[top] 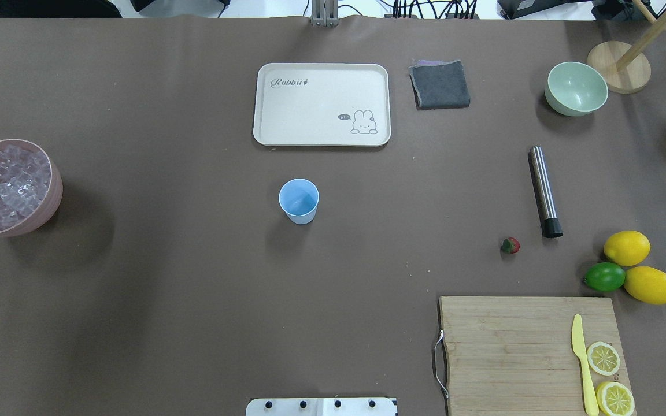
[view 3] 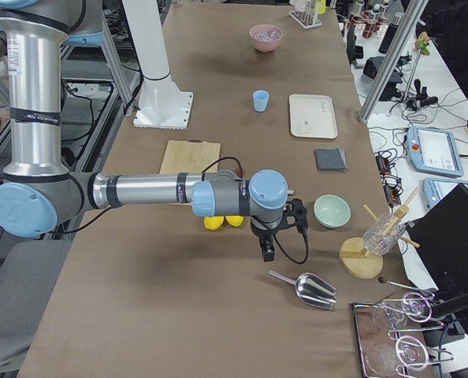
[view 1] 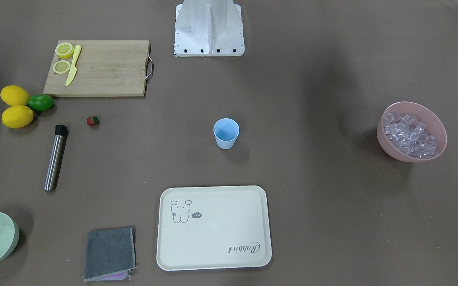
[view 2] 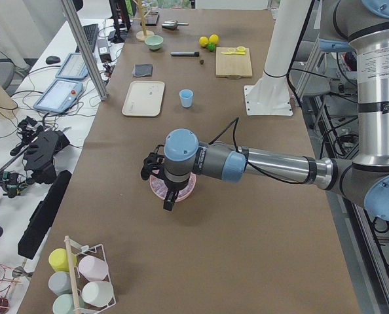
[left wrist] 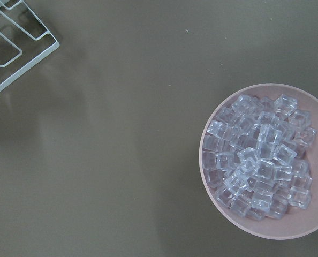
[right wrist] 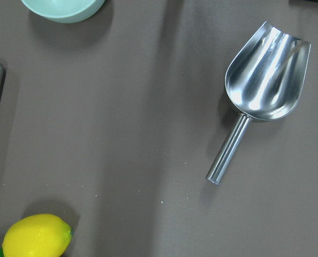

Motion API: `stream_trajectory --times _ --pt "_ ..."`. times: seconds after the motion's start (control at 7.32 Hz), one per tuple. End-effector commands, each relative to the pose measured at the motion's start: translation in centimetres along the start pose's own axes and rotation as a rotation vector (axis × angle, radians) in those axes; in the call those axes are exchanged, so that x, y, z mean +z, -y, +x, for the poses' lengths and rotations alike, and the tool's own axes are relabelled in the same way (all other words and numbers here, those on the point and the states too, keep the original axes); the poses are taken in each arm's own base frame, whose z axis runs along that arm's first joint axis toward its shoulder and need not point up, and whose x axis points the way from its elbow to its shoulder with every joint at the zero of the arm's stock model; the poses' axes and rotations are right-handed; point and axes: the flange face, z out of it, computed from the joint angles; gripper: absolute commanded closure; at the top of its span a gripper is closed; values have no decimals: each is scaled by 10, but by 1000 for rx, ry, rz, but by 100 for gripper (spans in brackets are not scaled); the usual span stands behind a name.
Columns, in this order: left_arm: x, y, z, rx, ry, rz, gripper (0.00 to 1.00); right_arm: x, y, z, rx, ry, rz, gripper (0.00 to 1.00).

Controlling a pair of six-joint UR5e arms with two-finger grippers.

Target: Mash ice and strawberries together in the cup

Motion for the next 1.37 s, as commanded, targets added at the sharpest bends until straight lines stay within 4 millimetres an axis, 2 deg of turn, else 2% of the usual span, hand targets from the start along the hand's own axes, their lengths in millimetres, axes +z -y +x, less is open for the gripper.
stream_trajectory --times 0.0,0.14,0.41,0.82,1.09,1.23 --pt "1 0 2 2 0 -3 3 -1 0 -2 -1 7 2 0" --pt "2 -4 2 4 0 -6 3 3 -9 -1 8 30 -3 0" --pt "-1 -1 5 38 12 26 2 5 -13 -1 11 48 -6 0" --pt "17 15 32 186 36 68 2 3 -11 -3 12 51 -2 0" --pt "60 24 65 325 93 48 2 3 -11 -4 10 54 0 0" --pt "74 24 81 372 72 37 2 4 -11 -4 9 54 -3 0"
